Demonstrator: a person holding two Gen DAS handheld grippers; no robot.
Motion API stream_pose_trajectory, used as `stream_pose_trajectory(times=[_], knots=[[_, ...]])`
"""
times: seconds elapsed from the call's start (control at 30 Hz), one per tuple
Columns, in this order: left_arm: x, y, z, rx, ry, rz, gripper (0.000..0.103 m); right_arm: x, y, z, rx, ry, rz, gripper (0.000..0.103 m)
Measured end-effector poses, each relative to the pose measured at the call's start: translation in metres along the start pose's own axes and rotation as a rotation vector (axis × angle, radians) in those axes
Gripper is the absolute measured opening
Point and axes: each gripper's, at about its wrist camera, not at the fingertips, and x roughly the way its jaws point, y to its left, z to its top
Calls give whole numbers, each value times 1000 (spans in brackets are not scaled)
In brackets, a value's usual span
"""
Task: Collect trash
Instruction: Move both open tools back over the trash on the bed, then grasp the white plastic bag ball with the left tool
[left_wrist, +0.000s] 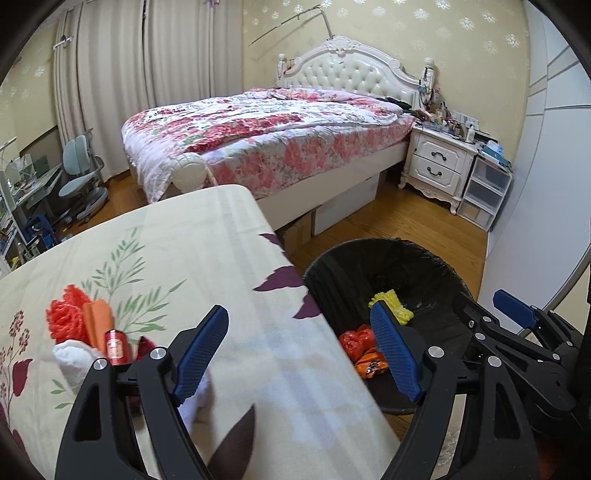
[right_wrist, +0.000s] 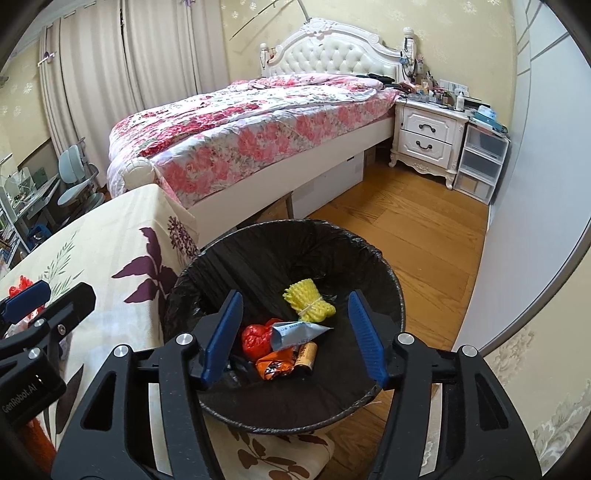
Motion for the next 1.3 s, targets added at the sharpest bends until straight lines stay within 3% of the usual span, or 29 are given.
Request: stream_pose_trajectory(times=[0.47, 0.73, 1.1, 1.3], knots=[[-43, 74, -33, -98, -16, 118, 79, -23, 50, -15, -51, 8, 80, 59], [-50, 123, -59, -166, 21, 191, 79, -29, 87, -30, -104, 33, 133, 59], [-37, 143, -59, -181, 32, 172, 79, -29, 125, -32, -172, 44, 170, 59], [-27, 143, -59, -164, 58, 126, 48, -29, 133, -32, -186, 49, 179, 59]])
